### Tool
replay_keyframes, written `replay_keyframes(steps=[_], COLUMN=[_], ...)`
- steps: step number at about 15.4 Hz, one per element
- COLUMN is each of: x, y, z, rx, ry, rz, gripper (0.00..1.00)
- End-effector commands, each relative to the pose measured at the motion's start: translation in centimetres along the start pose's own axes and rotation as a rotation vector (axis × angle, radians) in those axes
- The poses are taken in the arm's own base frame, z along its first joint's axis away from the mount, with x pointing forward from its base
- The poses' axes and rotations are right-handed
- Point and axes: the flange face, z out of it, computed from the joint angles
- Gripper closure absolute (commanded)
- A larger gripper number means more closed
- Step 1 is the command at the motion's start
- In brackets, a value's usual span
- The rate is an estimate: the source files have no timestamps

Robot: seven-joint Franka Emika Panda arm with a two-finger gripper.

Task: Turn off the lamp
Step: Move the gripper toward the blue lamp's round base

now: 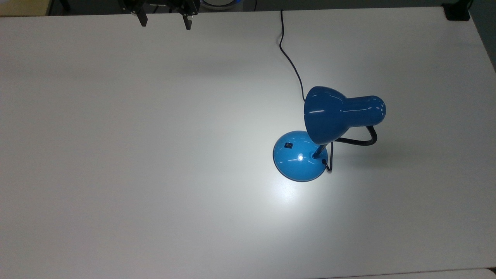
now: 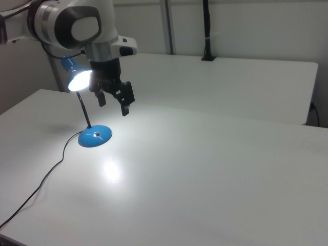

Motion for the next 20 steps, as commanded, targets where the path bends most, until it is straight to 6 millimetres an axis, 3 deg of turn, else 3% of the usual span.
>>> replay_keyframes(steps=[1, 2, 3, 6, 8, 10, 15, 17, 20], x=[0.0, 0.6, 1.0, 1.2, 1.5, 2.1, 4.5, 5.5, 6.5], y=[-0.3, -0.9, -0.9, -1.0, -1.8, -2.7, -7.8, -11.7, -15.5], z=[0.4, 1.3, 1.8, 2.2, 2.7, 4.2, 8.3, 11.3, 14.8], rx=[0.016, 0.002, 0.005, 0.019, 0.031, 0.05, 0.125, 0.116, 0.1], ry=[-0.013, -0.011, -0.003, 0.002, 0.002, -0.01, 0.094, 0.112, 0.129], rz=[-0.033, -0.06, -0.106, -0.214, -0.29, -0.417, -0.67, -0.733, -0.796], gripper=[0.0, 0.0, 0.1, 0.57, 0.95, 1.0, 1.0, 1.0, 1.0])
